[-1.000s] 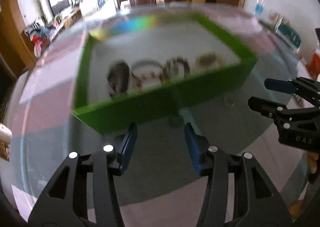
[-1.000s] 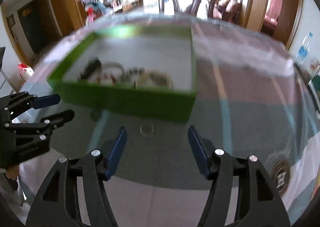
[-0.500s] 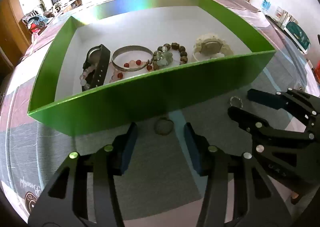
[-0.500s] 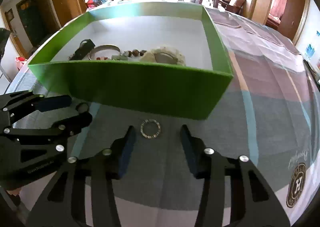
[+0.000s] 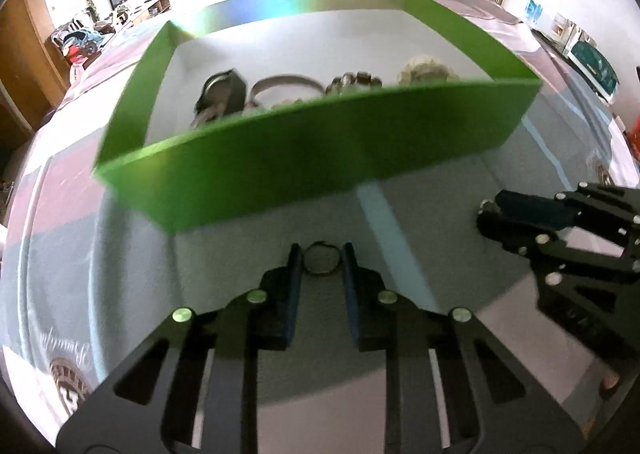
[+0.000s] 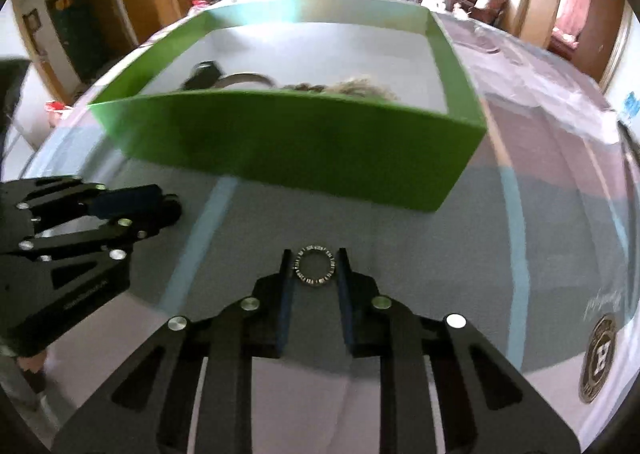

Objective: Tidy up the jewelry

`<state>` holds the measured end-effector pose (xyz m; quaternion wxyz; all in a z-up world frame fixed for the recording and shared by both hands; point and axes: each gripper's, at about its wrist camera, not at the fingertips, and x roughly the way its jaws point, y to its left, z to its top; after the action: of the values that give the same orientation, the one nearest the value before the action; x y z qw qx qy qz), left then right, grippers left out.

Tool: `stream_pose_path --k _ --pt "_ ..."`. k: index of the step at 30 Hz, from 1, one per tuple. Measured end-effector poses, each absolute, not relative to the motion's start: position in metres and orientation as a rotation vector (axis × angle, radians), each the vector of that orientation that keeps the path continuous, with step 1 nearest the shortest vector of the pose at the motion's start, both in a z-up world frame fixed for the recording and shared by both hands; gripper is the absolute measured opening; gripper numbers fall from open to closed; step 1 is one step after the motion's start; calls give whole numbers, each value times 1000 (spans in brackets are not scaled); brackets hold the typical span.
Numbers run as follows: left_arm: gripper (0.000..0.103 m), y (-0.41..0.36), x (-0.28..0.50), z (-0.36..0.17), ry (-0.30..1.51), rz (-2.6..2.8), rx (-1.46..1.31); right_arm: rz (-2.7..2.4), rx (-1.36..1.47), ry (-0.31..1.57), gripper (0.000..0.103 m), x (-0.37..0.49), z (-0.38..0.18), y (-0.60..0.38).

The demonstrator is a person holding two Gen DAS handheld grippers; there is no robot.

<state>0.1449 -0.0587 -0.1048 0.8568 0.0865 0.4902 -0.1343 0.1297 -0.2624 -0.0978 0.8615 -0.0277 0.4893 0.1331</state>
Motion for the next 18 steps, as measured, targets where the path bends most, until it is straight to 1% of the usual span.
stream_pose_path --k 7,11,13,14,16,18 --pt "22 -27 122 -103 1038 -211 157 201 -78 1047 21 122 -103 -251" --pt "28 -16 121 -103 1037 -182 134 160 -71 1050 21 119 -104 -248" --pt "29 -15 121 -102 1034 -178 130 148 -69 1049 22 117 -105 -246" --pt "31 -14 120 -102 1032 -175 131 145 -63 1049 25 116 -105 -246" --pt "34 -14 120 -102 1027 -164 136 152 -54 1050 36 115 -105 -244" --pt "36 -14 120 -102 1027 -162 134 153 -61 1048 42 115 -105 -241"
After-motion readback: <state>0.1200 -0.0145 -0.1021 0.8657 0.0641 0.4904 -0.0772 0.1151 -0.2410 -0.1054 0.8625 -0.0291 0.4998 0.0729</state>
